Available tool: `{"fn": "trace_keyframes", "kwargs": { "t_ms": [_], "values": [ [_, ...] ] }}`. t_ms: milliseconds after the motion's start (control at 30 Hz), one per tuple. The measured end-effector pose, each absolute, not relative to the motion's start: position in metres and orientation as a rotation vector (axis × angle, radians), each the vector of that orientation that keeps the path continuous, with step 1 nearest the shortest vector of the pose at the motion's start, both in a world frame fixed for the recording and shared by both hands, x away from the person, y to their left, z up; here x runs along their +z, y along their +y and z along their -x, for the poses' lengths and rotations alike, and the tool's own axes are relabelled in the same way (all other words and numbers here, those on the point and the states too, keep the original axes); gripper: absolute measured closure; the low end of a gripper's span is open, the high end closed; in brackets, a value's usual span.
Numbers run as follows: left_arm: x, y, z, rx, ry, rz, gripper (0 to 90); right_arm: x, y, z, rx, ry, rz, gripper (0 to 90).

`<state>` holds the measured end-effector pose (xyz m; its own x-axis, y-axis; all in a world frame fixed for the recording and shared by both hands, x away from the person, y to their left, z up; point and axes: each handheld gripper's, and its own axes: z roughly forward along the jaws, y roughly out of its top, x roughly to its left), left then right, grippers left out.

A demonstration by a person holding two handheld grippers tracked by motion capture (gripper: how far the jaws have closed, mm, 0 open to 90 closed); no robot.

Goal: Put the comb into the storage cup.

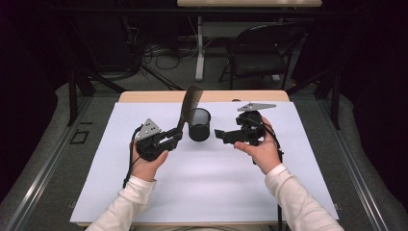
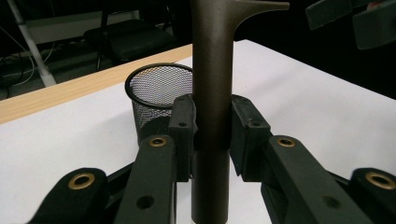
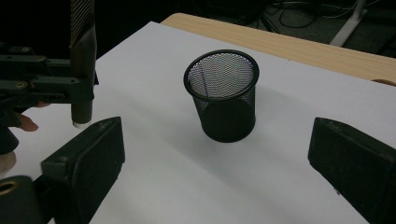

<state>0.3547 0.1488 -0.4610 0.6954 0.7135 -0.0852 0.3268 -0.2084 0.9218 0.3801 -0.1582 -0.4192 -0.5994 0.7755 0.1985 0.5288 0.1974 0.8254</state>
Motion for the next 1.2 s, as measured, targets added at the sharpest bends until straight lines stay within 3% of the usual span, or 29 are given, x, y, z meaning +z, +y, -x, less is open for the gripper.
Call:
{"fn": "trace_keyframes", "kwargs": {
  "t_ms": [367, 1200],
  "values": [
    [-0.464, 0.150, -0.356, 0.435, 0.834, -1.799, 72.7, -0.416, -0.156, -0.391, 1.363, 2.211, -1.271, 5.1],
    [-0.473, 0.146, -0.358, 0.422, 0.845, -1.805, 72.6, -0.403, -0.144, -0.396, 1.541, 2.213, -1.247, 17.8]
  ]
}}
